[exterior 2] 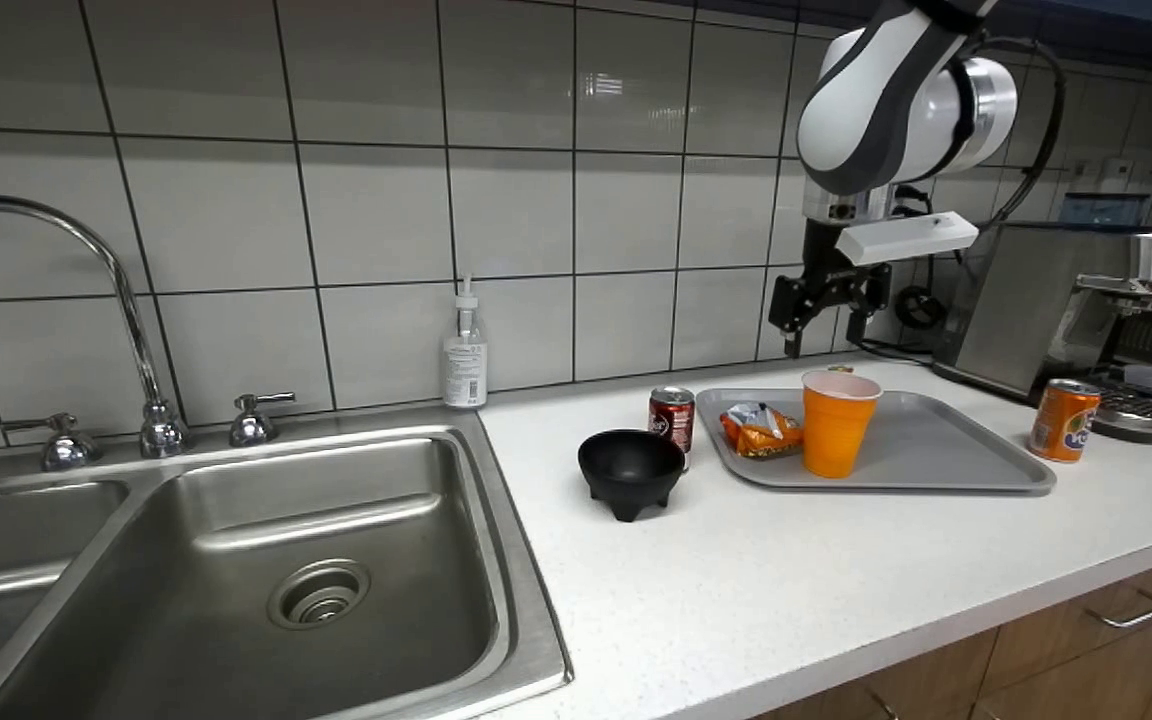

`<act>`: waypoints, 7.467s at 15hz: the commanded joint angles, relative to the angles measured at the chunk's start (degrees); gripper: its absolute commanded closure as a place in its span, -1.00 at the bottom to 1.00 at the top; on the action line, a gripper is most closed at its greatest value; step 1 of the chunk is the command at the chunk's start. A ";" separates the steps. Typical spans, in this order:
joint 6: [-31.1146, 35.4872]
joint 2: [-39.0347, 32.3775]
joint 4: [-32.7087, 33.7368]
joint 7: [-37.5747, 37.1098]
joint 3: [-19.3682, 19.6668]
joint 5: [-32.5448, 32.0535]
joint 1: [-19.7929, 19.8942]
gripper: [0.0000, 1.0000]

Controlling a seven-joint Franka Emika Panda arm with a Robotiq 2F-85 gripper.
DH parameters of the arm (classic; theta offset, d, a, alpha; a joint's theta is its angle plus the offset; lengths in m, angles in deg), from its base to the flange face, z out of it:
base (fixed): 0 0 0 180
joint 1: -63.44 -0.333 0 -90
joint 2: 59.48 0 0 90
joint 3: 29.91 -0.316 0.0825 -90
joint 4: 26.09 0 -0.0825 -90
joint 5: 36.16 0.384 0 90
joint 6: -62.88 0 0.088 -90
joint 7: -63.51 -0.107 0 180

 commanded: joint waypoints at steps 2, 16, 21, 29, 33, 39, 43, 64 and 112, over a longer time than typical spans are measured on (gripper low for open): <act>-0.86 1.14 0.41 0.20 0.90 0.90 1.29 -1.00; -0.13 -0.24 0.43 -0.12 2.15 0.33 1.88 -1.00; -0.13 -0.24 0.43 -0.12 2.15 0.33 1.88 -1.00; 2.53 -0.91 1.68 -4.40 3.14 0.26 1.52 -1.00; 3.12 -2.07 3.67 -6.31 4.05 0.32 1.69 -1.00; 2.88 -5.90 8.83 -8.00 5.09 1.18 2.06 -1.00; 2.35 -9.12 12.98 -8.63 5.30 2.41 2.25 -1.00; 0.52 -24.40 31.98 -12.43 6.96 8.00 4.17 -1.00; 1.98 -9.08 11.05 -13.63 8.22 6.78 2.42 -1.00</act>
